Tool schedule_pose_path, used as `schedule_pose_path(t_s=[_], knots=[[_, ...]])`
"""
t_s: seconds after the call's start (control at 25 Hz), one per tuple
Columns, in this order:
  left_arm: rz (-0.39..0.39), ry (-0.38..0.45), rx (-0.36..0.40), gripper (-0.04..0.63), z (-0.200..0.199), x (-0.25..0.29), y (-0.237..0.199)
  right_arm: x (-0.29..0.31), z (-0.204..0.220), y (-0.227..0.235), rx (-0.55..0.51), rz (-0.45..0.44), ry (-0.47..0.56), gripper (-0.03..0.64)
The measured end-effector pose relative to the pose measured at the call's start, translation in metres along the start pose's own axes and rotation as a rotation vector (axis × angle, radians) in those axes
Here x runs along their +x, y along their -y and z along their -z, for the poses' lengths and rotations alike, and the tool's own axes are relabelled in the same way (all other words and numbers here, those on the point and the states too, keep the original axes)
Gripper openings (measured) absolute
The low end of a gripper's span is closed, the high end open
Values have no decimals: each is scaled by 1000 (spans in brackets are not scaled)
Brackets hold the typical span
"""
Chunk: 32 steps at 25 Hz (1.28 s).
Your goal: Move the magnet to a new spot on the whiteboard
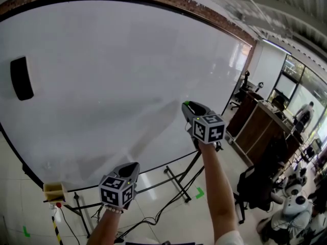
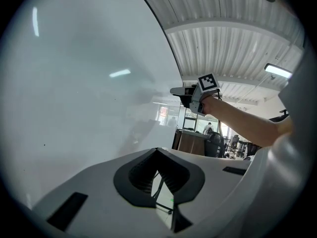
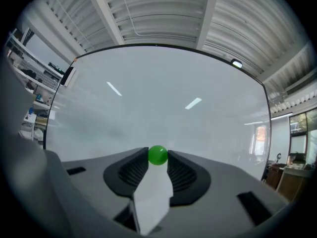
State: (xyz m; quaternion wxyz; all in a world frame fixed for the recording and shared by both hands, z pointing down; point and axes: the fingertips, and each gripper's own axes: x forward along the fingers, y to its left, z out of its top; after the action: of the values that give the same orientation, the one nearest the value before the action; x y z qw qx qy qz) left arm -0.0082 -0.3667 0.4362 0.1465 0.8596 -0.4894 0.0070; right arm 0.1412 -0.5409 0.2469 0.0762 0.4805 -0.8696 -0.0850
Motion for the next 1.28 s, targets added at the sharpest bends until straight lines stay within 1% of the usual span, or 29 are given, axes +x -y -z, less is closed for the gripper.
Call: schedule_pose_path(t_s=[0.4,0.88,0.92,0.96,1.0,1.16,1.24,1.28], knots=[[-24,-5,-10,-3,3,-3,-13,33,0,0,-27,10,-23,138],[-26,-14,-9,-3,5,-6,-15,42,4,-2,-41,30,-24,149],[-26,-17,-9,-3,6,-7,-14,39,4,-3,-38,33,-19,156],[-25,-19,-9,-3,8,-8,-13,34,4,-5,-35,34,-10,198],[-25,-22,-6,-3,9,-8,-12,25,4,-7,-29,31,4,219],[-21,-31,-1,-3,16,-2,-4,-28,17,-16,40,1,73,219],[-11,-36,-5,-3,21,3,6,-61,39,-20,103,-21,86,216],[-2,-41,-5,-3,24,6,15,-80,53,-21,142,-28,91,191]])
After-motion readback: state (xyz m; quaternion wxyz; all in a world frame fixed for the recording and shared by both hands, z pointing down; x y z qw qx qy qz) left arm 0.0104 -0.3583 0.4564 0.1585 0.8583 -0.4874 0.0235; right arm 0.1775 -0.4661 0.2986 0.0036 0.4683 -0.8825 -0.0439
